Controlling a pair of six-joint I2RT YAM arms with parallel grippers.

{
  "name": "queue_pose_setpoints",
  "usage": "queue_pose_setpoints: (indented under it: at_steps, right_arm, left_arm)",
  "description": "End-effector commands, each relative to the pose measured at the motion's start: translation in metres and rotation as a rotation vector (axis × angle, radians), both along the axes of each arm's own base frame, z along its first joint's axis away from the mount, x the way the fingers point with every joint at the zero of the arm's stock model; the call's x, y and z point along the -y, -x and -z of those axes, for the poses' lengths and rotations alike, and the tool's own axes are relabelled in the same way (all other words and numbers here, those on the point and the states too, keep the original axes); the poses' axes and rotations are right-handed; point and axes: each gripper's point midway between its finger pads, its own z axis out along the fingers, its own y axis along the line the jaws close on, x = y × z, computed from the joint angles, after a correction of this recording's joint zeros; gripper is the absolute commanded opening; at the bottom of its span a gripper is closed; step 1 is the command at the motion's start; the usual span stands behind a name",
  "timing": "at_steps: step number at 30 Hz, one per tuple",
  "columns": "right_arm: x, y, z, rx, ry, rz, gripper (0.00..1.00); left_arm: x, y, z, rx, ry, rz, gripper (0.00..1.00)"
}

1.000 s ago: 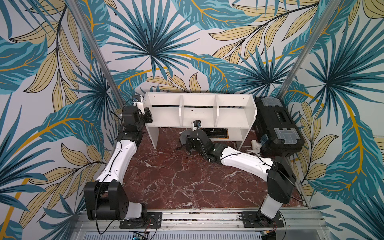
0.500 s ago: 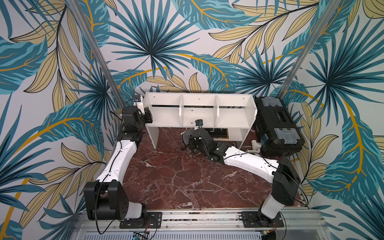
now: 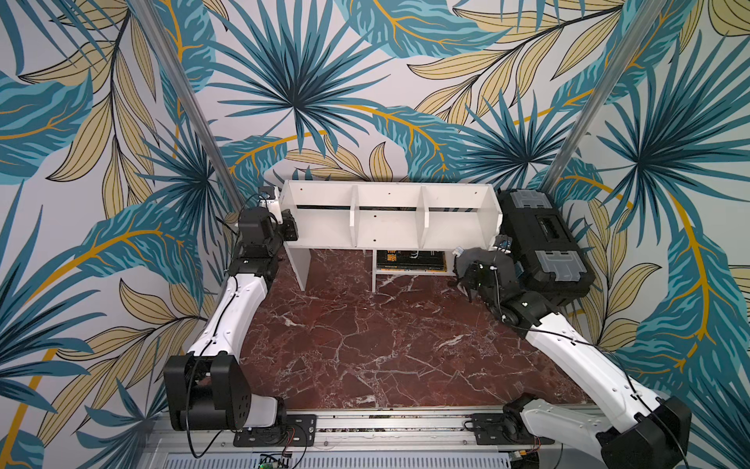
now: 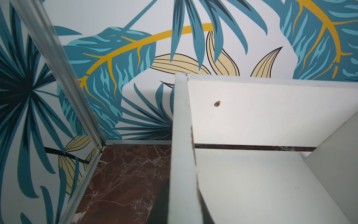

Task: Wipe the bookshelf clean with a cloth
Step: Wipe the dust from the shelf.

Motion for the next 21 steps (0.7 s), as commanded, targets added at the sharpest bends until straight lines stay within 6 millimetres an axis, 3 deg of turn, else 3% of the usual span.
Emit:
queue_pose_setpoints:
  at_steps: [1, 8, 10, 12, 16, 18, 21]
  right_arm:
    - [0.014, 0.002, 0.038, -0.113, -0.017, 0.002, 0.00]
    - [0.000, -0.013, 0.146, -0.211, -0.122, -0.033, 0.00]
    - [0.000, -0.013, 0.163, -0.220, -0.147, -0.026, 0.00]
    - [-0.004, -0.015, 0.165, -0.225, -0.149, -0.047, 0.00]
    - [-0.013, -0.018, 0.139, -0.160, -0.138, -0.111, 0.00]
    - [-0.024, -0.018, 0.126, -0.116, -0.139, -0.155, 0.00]
    - [-0.055, -0.013, 0.118, -0.082, -0.118, -0.230, 0.00]
  left_arm:
    - [0.011, 0.008, 0.031, -0.094, 0.152, 0.037, 0.00]
    - [0.010, 0.008, 0.032, -0.097, 0.140, 0.031, 0.00]
    - [0.011, 0.009, 0.030, -0.094, 0.139, 0.034, 0.00]
    - [0.011, 0.009, 0.031, -0.094, 0.138, 0.035, 0.00]
    - [0.012, 0.009, 0.030, -0.093, 0.140, 0.040, 0.00]
    - [0.011, 0.009, 0.030, -0.092, 0.133, 0.036, 0.00]
    - [0.010, 0.011, 0.028, -0.088, 0.130, 0.032, 0.00]
